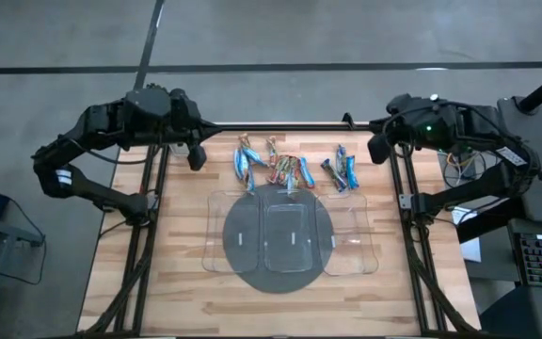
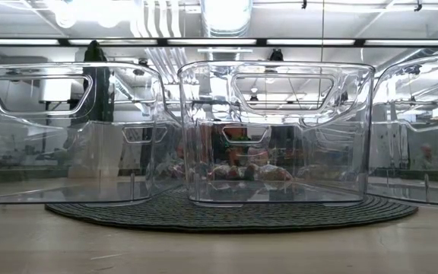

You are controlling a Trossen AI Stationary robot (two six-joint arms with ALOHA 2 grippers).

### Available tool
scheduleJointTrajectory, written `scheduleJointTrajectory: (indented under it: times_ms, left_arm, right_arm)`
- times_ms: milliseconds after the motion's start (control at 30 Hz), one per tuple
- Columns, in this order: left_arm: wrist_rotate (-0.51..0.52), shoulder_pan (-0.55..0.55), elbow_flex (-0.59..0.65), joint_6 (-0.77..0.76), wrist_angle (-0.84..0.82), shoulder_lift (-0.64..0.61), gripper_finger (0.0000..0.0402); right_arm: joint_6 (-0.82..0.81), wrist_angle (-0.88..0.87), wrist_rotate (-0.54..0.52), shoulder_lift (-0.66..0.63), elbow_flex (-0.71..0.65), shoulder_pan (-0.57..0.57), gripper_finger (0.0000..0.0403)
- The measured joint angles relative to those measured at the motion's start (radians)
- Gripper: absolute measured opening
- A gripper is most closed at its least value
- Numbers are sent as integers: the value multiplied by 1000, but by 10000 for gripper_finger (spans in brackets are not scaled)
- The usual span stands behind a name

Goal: Pick and place Granola Bars by type
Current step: Put the red granola bar into the left transparent bin

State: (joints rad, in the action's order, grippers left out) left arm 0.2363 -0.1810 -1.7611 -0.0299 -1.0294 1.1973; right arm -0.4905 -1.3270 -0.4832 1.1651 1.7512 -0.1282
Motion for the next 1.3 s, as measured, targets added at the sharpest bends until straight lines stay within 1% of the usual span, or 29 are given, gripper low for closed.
scheduleJointTrajectory:
  times_ms: [167, 367, 533, 700, 867, 1033, 1100, 1200, 1300]
  left_arm:
    - [0, 0, 0, 2, 0, 0, 0]
    - [-2, 0, 0, -19, -11, 0, 0]
    - [-3, 0, 0, -40, -40, -1, 0]
    - [-3, 0, 0, -57, -76, -2, 0]
    - [-3, 0, 0, -57, -82, -2, 0]
    - [-3, 0, 0, -57, -82, -2, 0]
    - [-3, 0, 0, -57, -82, -2, 0]
    - [-4, 0, 0, -57, -82, -2, 0]
    - [-9, 0, 0, -57, -91, -2, 0]
  right_arm:
    - [-51, -24, 7, 12, 0, -18, 125]
    - [-111, -31, 14, 43, 0, -79, 203]
    - [-158, -40, 23, 94, 0, -153, 250]
    - [-210, -121, 44, 164, 0, -232, 289]
    - [-209, -168, 47, 232, -1, -278, 306]
    - [-209, -167, 52, 299, -5, -322, 300]
    - [-202, -165, 80, 327, -16, -347, 297]
    - [-166, -147, 128, 358, -65, -388, 294]
    - [-128, -107, 163, 374, -143, -434, 293]
